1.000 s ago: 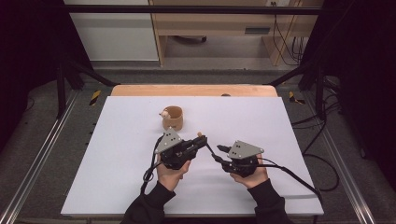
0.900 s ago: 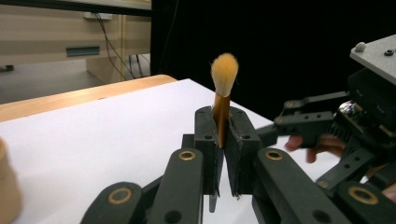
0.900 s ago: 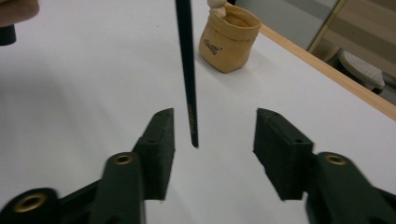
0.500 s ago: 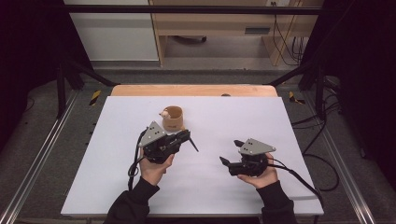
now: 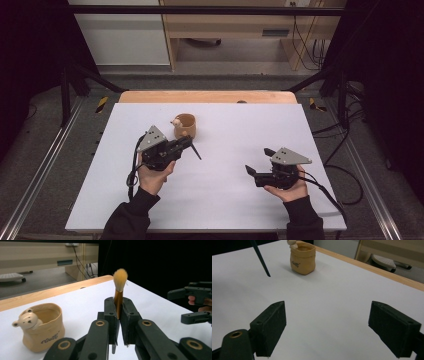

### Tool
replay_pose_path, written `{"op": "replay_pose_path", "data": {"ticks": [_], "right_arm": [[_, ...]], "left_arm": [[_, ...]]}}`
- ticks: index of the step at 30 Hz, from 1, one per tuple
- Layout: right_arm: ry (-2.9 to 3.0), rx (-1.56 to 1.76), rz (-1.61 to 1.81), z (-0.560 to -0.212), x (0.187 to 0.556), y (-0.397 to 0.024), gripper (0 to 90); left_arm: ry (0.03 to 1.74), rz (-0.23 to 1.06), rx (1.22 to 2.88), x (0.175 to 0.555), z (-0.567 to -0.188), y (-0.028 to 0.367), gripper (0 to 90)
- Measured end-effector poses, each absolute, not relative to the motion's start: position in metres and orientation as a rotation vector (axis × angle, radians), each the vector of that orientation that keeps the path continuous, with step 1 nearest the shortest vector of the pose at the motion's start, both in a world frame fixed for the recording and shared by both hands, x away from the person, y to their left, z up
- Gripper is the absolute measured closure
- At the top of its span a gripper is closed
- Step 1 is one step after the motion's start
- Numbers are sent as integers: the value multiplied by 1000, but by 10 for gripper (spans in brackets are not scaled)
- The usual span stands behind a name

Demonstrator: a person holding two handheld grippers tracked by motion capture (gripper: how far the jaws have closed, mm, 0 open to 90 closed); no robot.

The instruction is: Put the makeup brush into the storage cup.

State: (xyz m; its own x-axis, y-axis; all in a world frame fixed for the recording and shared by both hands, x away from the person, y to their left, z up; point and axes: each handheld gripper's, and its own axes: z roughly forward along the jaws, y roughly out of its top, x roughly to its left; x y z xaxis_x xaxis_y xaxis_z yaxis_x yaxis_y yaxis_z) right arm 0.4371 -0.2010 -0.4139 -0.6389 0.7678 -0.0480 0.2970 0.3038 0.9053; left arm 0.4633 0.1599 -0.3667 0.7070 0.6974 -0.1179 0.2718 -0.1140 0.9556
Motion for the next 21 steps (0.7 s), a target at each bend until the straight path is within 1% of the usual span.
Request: {"op": "replay_pose_path", "data": {"ticks": [8,21], "right_arm": [[2045,996,1313,-415,434,-215,114],[2023,1040,1305,-415,430,-228,99]], "left_arm": [[811,455,1707,468,-362,171,834],[826,483,1745,484,-351,175,835]]}}
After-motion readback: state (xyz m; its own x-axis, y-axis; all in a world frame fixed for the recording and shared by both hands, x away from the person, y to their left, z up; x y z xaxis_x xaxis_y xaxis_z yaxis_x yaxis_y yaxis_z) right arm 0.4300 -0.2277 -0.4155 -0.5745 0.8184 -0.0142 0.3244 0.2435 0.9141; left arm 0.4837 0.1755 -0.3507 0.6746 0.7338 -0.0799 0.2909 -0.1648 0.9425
